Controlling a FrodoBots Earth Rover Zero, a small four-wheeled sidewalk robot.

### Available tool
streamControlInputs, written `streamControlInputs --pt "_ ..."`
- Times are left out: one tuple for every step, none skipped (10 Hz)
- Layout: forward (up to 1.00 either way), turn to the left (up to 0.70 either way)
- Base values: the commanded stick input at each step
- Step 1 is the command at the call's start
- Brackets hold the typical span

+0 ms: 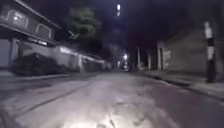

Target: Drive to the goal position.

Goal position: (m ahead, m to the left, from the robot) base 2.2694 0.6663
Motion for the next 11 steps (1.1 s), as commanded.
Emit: streamControlInputs --pt "0.7 0.0" --pt "0.7 0.0" --pt "0.7 0.0" --pt "0.7 0.0" --pt "0.7 0.0" --pt "0.7 0.0" --pt "0.7 0.0" --pt "0.7 0.0" --pt "0.7 0.0" --pt "0.7 0.0" --pt "0.7 0.0"
